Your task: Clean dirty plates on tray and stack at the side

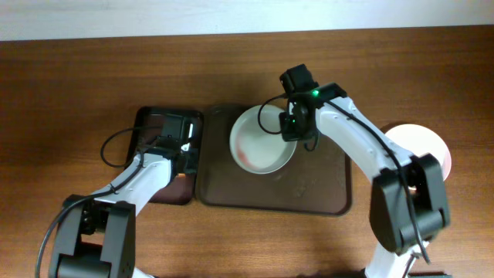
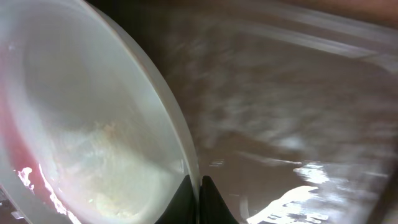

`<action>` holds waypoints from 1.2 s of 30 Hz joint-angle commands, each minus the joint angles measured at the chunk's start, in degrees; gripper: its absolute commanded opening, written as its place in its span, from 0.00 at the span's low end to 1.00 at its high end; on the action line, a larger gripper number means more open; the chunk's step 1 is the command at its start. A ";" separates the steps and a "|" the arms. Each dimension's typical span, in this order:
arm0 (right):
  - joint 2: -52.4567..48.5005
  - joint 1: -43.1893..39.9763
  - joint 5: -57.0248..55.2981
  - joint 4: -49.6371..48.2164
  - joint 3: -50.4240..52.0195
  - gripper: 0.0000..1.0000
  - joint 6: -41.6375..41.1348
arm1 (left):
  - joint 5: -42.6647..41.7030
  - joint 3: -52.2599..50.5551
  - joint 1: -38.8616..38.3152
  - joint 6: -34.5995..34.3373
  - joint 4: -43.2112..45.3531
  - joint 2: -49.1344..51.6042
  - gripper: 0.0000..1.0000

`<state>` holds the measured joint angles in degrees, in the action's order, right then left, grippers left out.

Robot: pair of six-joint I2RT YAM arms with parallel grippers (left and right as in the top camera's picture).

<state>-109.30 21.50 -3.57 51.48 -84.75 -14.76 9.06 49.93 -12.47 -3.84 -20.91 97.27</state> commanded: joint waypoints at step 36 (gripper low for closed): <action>7.56 -32.92 9.20 5.40 0.22 0.04 -8.70 | -1.16 -0.61 0.04 0.85 -1.01 -0.11 0.64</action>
<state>-103.22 -2.98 -1.83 55.02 -84.73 -22.57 8.75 49.80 -12.40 -3.44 -21.82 97.27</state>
